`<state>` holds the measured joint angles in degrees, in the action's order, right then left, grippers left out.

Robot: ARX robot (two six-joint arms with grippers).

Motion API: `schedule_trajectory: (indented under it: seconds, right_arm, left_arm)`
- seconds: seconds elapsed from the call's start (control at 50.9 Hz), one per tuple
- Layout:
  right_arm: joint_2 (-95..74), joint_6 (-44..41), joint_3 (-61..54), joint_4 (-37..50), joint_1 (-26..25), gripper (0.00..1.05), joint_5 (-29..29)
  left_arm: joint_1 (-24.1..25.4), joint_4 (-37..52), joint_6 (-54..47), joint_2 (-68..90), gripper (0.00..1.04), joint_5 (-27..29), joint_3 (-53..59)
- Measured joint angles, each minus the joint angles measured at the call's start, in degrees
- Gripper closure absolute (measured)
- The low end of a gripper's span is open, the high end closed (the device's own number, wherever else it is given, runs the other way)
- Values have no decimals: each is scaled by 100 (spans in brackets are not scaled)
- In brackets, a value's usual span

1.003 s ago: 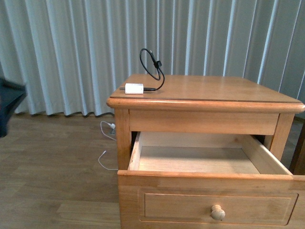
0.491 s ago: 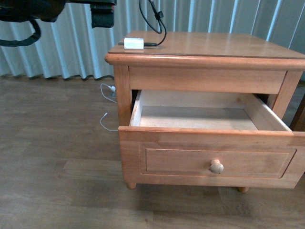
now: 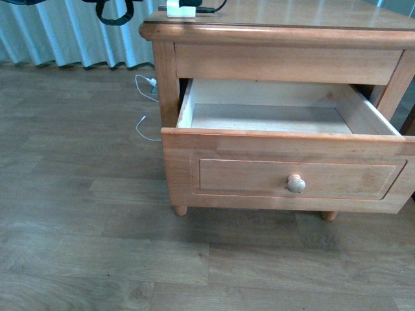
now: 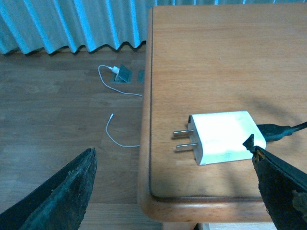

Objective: Put charger into drawer

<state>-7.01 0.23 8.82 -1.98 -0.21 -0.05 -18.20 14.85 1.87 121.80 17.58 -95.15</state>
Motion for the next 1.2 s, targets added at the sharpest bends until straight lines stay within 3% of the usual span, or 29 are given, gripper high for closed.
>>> schedule_trajectory:
  seconds: [1.042,1.199]
  right_arm:
    - [0,-2,0,0,0,8,0]
    - [0,0,0,0,0,8,0]
  left_arm:
    - [-181,-684,343,1545,6,74,-2092]
    - [-181,-754,310,1554,30,83,-2138]
